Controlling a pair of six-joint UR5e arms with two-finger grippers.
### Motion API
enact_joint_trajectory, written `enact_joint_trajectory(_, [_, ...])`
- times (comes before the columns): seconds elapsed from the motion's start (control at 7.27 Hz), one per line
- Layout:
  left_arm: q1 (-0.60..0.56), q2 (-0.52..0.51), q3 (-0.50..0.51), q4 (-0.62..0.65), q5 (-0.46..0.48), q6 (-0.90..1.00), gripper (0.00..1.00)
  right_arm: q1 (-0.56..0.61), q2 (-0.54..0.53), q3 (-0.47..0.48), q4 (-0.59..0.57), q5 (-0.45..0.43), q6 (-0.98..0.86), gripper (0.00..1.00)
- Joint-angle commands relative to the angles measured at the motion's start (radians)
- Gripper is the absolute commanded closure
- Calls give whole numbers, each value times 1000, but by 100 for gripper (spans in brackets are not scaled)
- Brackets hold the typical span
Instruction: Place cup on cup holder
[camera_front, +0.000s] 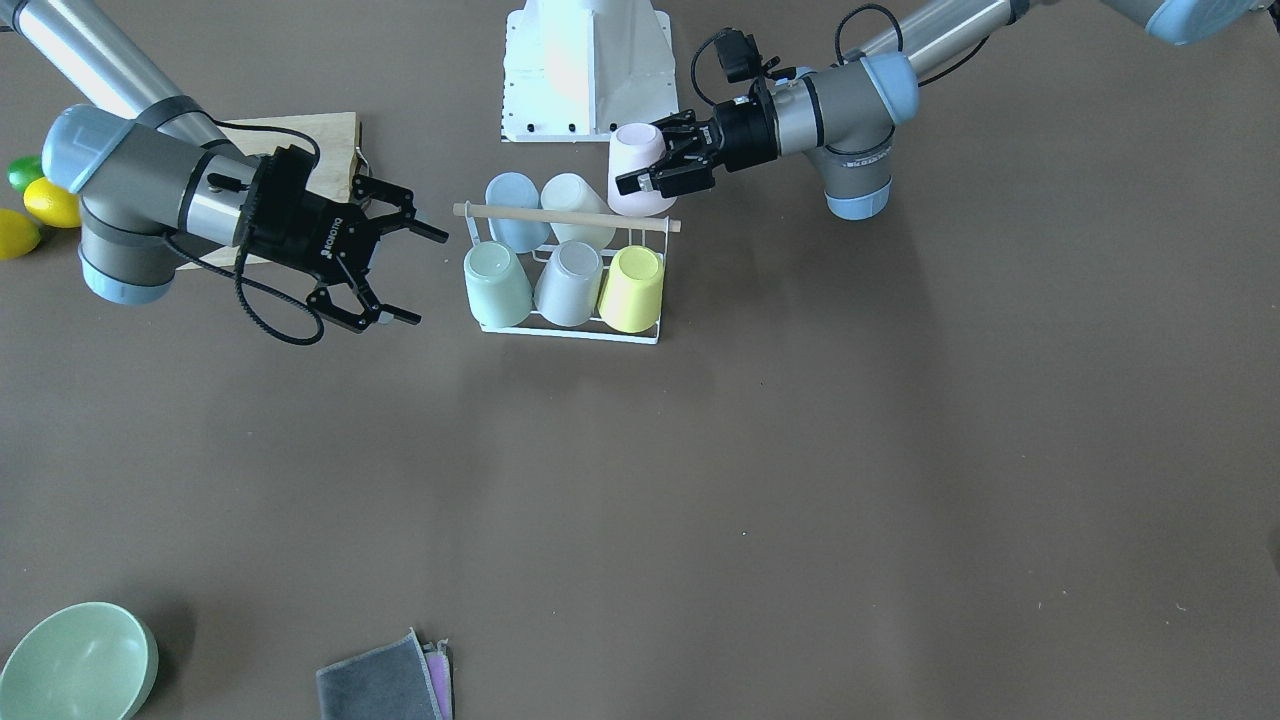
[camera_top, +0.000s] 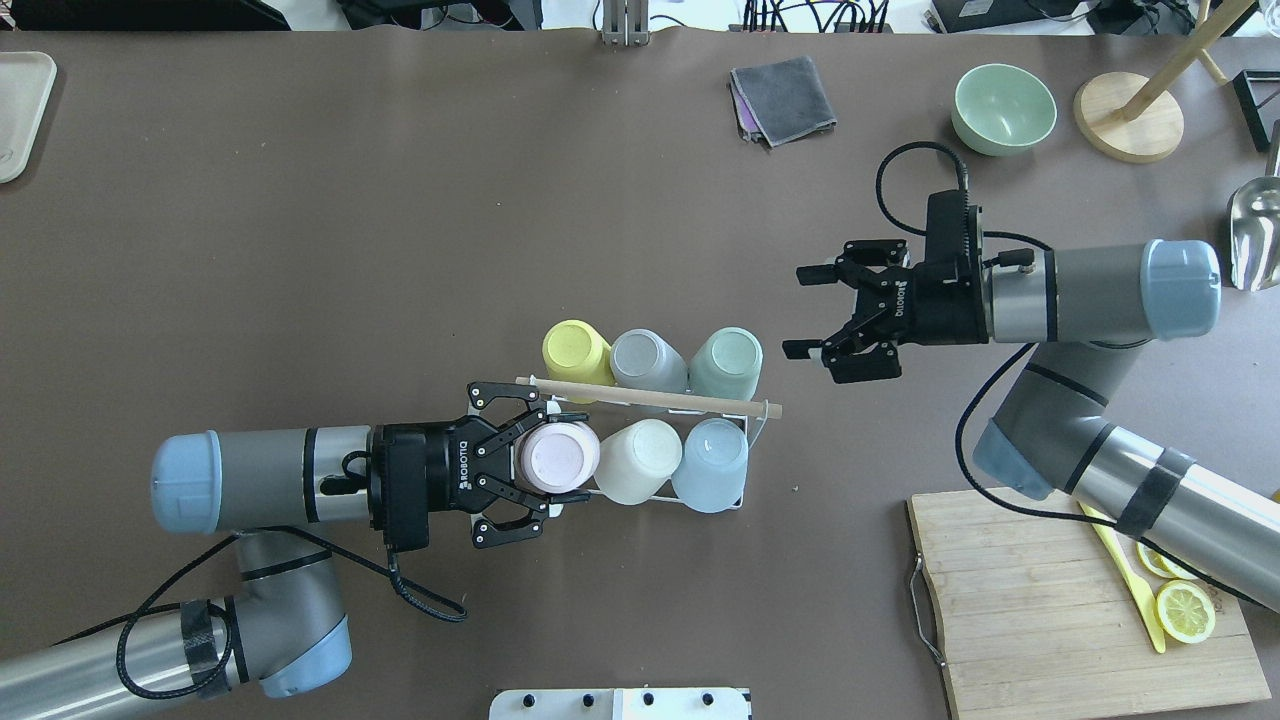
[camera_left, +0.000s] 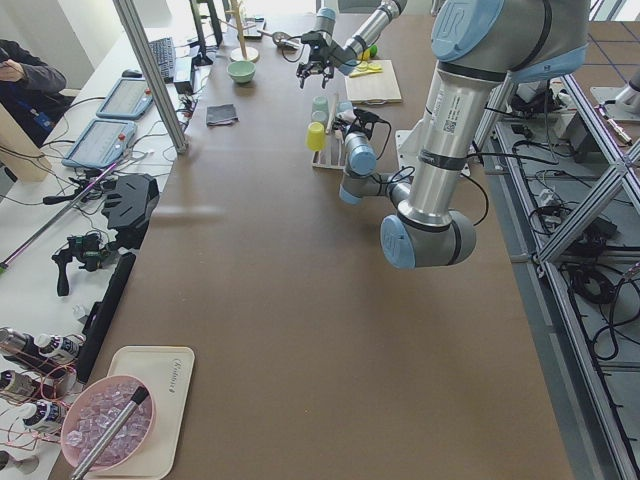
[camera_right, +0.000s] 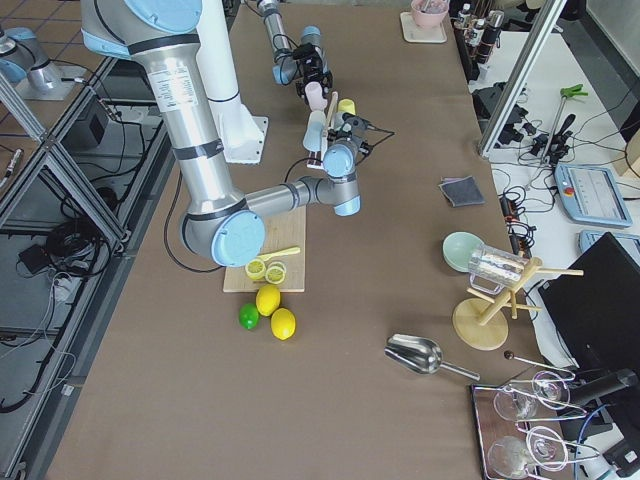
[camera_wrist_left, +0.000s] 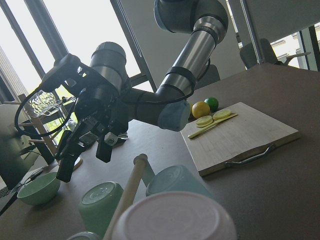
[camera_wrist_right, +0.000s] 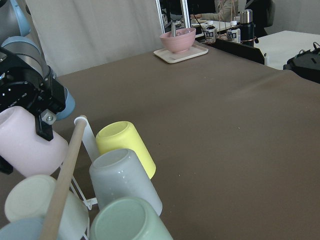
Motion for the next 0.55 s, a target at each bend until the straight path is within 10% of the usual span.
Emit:
enact_joint_trajectory(0.0, [0,-13,19,1,18,0,52,145,-63,-19,-68,232,4,0])
enact_joint_trajectory(0.41, [0,-19,33,1,18,0,52,338,-112,-120,-146,434,5,0])
